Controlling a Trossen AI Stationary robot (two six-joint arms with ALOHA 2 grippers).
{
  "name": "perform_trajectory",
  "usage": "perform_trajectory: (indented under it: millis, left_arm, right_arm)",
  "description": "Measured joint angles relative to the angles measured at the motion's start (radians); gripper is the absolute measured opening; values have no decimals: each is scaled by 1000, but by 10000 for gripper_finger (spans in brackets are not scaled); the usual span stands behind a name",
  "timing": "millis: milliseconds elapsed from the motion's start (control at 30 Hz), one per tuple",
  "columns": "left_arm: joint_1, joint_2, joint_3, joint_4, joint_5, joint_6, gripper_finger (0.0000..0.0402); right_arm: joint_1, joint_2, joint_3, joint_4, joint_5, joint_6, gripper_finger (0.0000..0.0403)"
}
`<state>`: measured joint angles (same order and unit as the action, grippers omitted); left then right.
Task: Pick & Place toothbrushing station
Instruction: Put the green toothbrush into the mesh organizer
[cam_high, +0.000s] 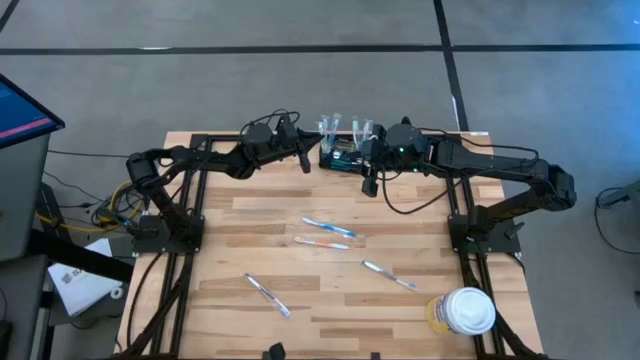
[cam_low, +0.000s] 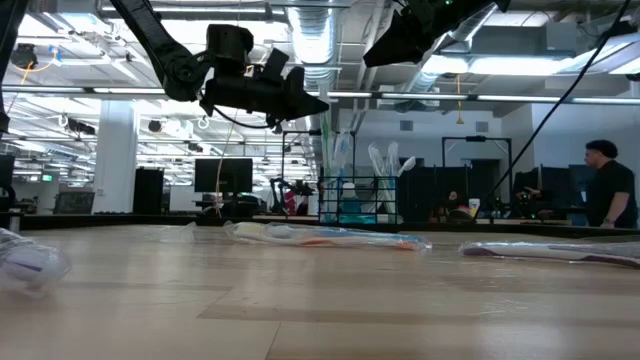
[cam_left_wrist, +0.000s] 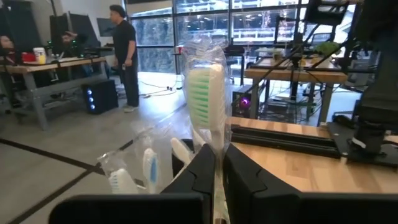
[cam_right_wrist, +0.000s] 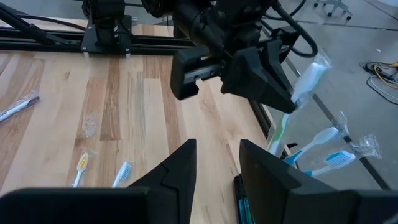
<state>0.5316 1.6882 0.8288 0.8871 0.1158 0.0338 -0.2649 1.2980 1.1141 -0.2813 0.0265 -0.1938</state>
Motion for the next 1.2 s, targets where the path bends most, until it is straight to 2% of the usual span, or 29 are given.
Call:
perform_trajectory:
  millis: [633, 967, 1200]
  left_arm:
    - [14, 78, 0, 34, -7, -3, 5]
    - [14, 182, 0, 107, -7, -39, 5]
    - [14, 203, 0, 109, -8, -39, 5]
  right_arm:
    - [0, 0, 0, 0, 0, 1, 111]
    - [0, 0, 0, -1, 0, 1, 111]
    - [0, 0, 0, -1, 0, 0, 111]
